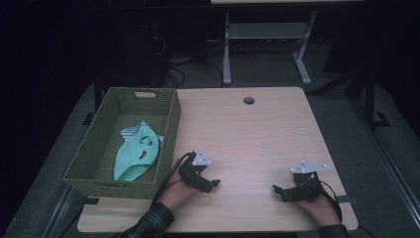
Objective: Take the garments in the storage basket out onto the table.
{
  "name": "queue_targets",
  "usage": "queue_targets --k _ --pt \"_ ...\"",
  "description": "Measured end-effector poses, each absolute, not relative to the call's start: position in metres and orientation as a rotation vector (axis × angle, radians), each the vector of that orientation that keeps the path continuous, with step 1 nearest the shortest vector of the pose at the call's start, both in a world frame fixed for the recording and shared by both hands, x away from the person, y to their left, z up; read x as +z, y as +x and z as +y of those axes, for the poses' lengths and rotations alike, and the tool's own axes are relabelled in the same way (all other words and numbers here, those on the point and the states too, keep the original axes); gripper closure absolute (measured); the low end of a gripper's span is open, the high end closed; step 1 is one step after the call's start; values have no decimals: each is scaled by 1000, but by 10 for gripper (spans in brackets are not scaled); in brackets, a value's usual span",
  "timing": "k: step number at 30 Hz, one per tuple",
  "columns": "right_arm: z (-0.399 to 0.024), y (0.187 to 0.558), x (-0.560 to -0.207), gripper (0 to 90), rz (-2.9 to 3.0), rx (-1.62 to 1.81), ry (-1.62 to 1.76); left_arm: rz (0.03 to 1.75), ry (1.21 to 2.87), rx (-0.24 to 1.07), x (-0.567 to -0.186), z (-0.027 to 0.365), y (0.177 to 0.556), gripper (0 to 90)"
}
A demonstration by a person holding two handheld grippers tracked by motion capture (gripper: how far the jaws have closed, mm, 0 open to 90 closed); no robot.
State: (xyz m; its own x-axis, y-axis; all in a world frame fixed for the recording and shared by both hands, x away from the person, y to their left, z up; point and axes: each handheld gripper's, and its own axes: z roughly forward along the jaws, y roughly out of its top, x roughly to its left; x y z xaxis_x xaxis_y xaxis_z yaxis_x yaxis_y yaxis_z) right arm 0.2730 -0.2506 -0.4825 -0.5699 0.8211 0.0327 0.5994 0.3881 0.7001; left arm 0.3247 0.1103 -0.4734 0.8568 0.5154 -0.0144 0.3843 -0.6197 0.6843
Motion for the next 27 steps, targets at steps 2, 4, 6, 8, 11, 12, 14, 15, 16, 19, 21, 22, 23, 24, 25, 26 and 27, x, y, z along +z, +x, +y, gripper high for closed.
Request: queue_targets --k 2,4,6,8,11,12,14,15,16,19,21,22,23,24,25,26,27 --pt "-251 273 -482 9 2332 976 1240 648 2319 231 -473 110 325 130" --pt "-250 273 -482 9 2334 977 1244 654 2324 227 -471 110 325 130" --pt "-250 273 -482 9 2333 977 1244 652 2327 222 -470 110 325 131" --pt "-250 273 -482 9 2333 977 1243 653 2325 219 -469 110 325 132" --pt "-250 273 -482 9 2333 977 1244 656 2324 216 -467 110 326 133" --pt "-250 273 -482 9 2333 977 1243 656 2324 216 -467 110 326 133" --pt "-250 273 -482 9 2333 977 1243 654 2320 221 -464 110 326 133" --pt "-250 273 -482 9 2333 977 1243 652 2325 223 -463 110 326 133" --pt "-250 273 -482 9 2333 977 1243 650 2326 222 -462 110 326 133" --pt "-250 273 -482 9 2333 977 1243 646 2332 220 -461 110 326 134" --pt "-250 273 -482 9 2333 977 1243 648 2331 216 -460 110 326 134" --pt "-250 273 -482 9 2333 977 1243 648 2333 216 -460 110 326 134" --pt "-250 273 -482 9 2334 977 1243 646 2333 218 -459 110 326 134" --pt "-250 273 -482 9 2333 977 1243 640 2336 220 -458 110 326 134" --pt "-250 273 -482 9 2333 977 1243 643 2333 217 -458 110 326 134" --pt "-250 273 -482 9 2334 977 1243 645 2330 215 -457 110 326 134" --pt "-250 273 -482 9 2333 977 1243 643 2331 215 -456 110 326 134"
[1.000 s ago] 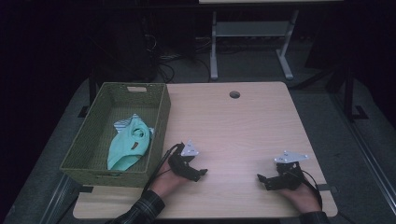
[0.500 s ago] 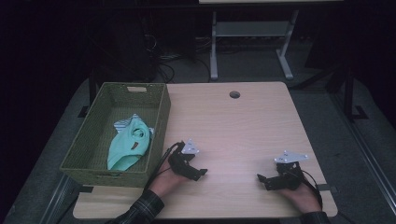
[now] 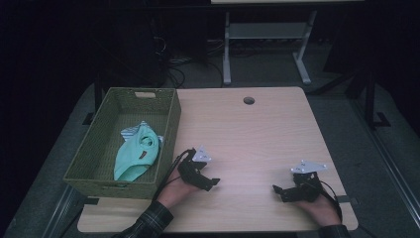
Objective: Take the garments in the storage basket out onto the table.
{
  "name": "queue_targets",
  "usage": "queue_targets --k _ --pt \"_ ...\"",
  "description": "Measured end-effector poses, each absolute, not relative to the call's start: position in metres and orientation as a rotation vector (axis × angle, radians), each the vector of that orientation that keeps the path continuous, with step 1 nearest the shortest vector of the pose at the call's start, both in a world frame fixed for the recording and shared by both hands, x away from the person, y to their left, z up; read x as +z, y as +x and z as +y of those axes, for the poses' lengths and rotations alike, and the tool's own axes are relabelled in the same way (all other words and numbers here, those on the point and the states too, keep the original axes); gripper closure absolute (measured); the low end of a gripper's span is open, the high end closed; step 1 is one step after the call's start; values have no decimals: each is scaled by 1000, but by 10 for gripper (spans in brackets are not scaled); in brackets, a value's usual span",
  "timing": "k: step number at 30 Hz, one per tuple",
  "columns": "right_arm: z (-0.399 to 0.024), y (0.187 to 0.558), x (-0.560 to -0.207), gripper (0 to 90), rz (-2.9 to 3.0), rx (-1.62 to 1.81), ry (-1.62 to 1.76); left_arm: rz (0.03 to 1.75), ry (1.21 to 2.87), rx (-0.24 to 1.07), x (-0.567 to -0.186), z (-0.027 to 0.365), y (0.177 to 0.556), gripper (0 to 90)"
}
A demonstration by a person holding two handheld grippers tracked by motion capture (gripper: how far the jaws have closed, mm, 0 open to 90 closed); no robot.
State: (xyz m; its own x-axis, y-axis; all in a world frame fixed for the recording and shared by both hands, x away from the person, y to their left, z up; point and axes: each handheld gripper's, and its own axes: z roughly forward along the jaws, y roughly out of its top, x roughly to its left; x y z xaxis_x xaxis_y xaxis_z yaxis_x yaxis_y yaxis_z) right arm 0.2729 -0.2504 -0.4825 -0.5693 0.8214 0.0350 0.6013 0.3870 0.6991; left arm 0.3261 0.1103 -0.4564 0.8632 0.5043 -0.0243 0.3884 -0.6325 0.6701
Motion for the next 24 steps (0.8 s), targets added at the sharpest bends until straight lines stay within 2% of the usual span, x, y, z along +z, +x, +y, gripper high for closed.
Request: queue_targets --k 24 --pt "-250 273 -482 9 2341 979 1234 636 2320 176 -442 111 326 137"
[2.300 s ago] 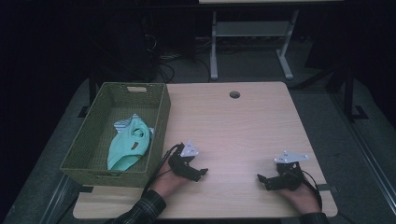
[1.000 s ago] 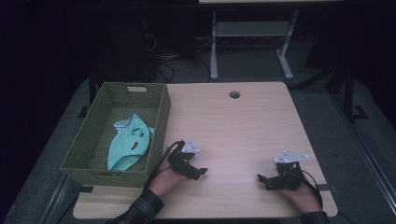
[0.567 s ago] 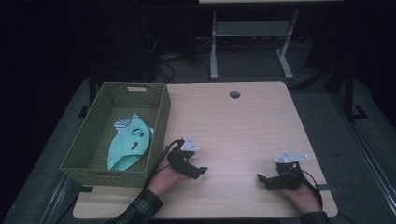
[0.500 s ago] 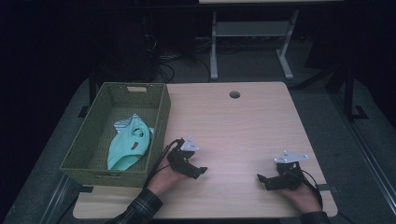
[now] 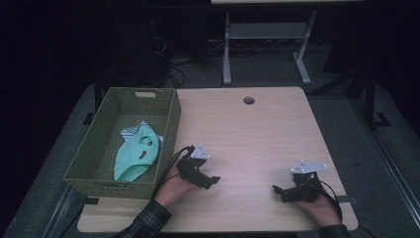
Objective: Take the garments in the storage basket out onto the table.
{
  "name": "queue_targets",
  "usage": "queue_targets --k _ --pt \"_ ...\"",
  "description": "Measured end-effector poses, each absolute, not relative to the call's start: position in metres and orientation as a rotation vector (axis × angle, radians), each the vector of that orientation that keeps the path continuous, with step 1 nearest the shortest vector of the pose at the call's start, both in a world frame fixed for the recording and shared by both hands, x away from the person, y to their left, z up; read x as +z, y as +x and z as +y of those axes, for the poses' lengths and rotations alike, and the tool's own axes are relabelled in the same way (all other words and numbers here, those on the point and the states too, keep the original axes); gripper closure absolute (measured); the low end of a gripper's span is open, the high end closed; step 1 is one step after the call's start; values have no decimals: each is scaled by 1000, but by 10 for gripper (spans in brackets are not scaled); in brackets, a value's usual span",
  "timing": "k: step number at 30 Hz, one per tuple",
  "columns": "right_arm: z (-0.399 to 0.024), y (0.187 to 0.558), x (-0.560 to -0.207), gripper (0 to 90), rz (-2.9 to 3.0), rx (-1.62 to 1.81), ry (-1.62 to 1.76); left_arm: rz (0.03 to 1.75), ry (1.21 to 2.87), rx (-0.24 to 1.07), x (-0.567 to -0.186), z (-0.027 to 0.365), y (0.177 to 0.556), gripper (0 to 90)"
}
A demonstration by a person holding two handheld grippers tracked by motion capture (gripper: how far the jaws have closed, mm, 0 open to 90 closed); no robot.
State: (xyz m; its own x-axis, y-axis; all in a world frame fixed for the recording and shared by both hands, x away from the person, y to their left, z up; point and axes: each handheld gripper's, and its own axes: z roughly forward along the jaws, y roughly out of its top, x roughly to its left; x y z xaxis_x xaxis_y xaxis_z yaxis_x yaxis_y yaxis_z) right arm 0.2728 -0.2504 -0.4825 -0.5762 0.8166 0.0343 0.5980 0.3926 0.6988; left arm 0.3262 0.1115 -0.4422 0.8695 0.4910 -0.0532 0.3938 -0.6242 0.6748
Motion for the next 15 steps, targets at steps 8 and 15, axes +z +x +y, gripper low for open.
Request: queue_targets --k 8,15 --pt "-250 273 -482 9 2340 978 1234 627 2334 167 -440 111 326 137" --pt "-250 273 -482 9 2341 978 1235 623 2339 157 -437 111 327 137"
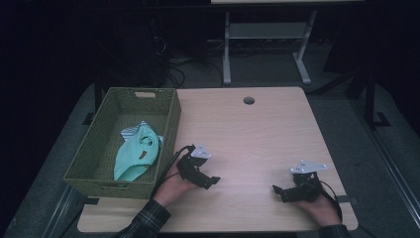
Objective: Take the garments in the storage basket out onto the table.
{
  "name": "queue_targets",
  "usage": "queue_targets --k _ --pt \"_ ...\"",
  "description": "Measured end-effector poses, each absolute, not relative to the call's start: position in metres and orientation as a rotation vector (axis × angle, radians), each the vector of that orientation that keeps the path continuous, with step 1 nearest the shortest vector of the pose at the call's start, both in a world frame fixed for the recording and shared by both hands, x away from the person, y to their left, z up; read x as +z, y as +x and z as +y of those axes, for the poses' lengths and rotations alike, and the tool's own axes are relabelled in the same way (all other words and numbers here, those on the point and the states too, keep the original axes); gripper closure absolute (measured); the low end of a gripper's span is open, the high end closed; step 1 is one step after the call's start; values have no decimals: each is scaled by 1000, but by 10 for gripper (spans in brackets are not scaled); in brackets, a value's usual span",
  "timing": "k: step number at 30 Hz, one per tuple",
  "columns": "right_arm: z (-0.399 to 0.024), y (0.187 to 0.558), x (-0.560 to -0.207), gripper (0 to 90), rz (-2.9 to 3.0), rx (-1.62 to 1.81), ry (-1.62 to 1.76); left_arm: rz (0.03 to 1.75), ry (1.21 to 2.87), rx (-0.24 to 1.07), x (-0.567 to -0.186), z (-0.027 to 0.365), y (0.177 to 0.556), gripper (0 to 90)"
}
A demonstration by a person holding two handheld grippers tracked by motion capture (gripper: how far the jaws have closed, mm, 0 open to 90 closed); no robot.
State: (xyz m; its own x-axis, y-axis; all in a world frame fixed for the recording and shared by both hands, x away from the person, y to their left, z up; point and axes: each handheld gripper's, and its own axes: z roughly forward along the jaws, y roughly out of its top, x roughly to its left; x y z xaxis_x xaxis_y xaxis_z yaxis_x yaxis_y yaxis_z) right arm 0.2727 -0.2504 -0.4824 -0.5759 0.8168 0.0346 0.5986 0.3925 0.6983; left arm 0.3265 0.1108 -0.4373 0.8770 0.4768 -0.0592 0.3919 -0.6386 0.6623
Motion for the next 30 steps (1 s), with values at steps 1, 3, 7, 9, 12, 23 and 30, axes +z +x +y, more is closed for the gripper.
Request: queue_targets --k 1,3,7,9,12,23,30 --pt "-250 273 -482 9 2341 978 1234 637 2323 149 -438 110 326 137" --pt "-250 273 -482 9 2341 978 1234 636 2330 144 -437 111 327 138" --pt "-250 273 -482 10 2341 978 1234 631 2330 141 -436 111 327 137" --pt "-250 273 -482 9 2341 978 1234 632 2332 142 -434 111 327 138" --pt "-250 273 -482 9 2341 978 1234 622 2337 149 -431 112 329 137" --pt "-250 273 -482 9 2341 978 1234 635 2322 143 -425 111 329 138" --pt "-250 273 -482 9 2341 978 1234 636 2313 136 -421 112 330 138"
